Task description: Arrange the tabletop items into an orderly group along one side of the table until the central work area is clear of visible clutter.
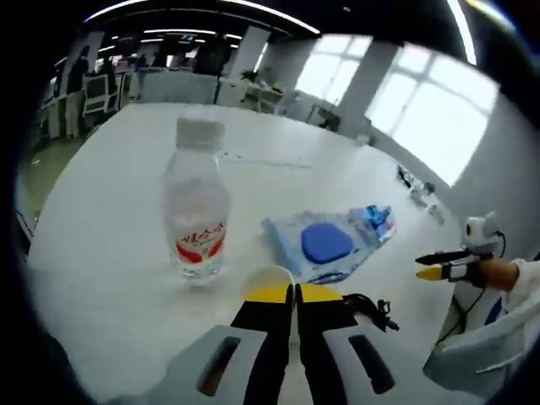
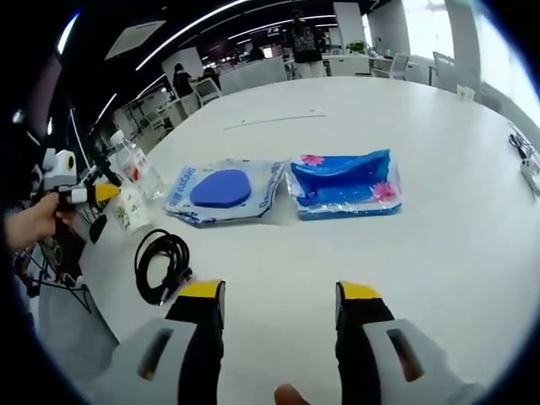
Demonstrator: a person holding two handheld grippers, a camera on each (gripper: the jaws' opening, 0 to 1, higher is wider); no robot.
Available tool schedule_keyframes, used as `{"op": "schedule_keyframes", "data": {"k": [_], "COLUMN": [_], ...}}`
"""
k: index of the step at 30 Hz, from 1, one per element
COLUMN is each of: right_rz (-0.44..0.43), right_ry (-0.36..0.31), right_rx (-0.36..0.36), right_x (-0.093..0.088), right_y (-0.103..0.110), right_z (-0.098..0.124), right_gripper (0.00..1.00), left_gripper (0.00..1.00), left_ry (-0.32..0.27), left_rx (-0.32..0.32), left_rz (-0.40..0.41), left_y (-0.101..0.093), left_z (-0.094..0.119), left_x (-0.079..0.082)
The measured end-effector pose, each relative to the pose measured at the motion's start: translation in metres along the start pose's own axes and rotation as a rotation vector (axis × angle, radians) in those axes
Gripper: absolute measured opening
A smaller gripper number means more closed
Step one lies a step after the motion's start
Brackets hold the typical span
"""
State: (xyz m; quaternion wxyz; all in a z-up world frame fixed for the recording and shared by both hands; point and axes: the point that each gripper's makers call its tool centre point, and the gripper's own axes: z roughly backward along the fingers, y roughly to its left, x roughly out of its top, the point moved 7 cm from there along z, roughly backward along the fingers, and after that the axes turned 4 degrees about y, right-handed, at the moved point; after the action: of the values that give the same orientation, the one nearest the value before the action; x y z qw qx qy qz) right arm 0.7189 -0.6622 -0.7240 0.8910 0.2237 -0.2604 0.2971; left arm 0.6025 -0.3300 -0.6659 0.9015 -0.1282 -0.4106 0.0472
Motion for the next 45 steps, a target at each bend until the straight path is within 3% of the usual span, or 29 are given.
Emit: {"op": "schedule_keyframes", "data": {"k": [7,12,19,22,35,45], "right_rz": [-0.011,-0.032,-0.055,-0.072,-0.104,-0.135], "right_ry": [-0.001,-0.003,-0.017,-0.018,-0.017,-0.014], "right_rx": [-0.004,-0.005,-0.029,-0.042,-0.039,-0.033], "right_x": [-0.004,-0.006,-0.008,-0.012,-0.016,-0.023], "right_y": [-0.005,-0.007,-0.022,-0.026,-0.033,-0.036], "right_z": [0.003,0.005,0.012,0.014,0.012,0.009], "right_gripper": [0.49,0.49,0.49,0.49,0.48,0.47], "left_gripper": [0.0,0.0,0.0,0.0,0.0,0.0], "left_ry": [0.004,-0.01,-0.004,0.016,0.025,0.046], "left_rx": [0.015,0.004,0.061,0.089,0.129,0.162], "left_rz": [-0.242,-0.292,-0.372,-0.472,-0.529,-0.577], "left_y": [-0.011,-0.015,-0.008,-0.007,-0.001,0.004], "left_z": [-0.005,-0.013,-0.024,-0.028,-0.051,-0.06], "left_x": [0.014,0.02,0.025,0.03,0.041,0.04]}}
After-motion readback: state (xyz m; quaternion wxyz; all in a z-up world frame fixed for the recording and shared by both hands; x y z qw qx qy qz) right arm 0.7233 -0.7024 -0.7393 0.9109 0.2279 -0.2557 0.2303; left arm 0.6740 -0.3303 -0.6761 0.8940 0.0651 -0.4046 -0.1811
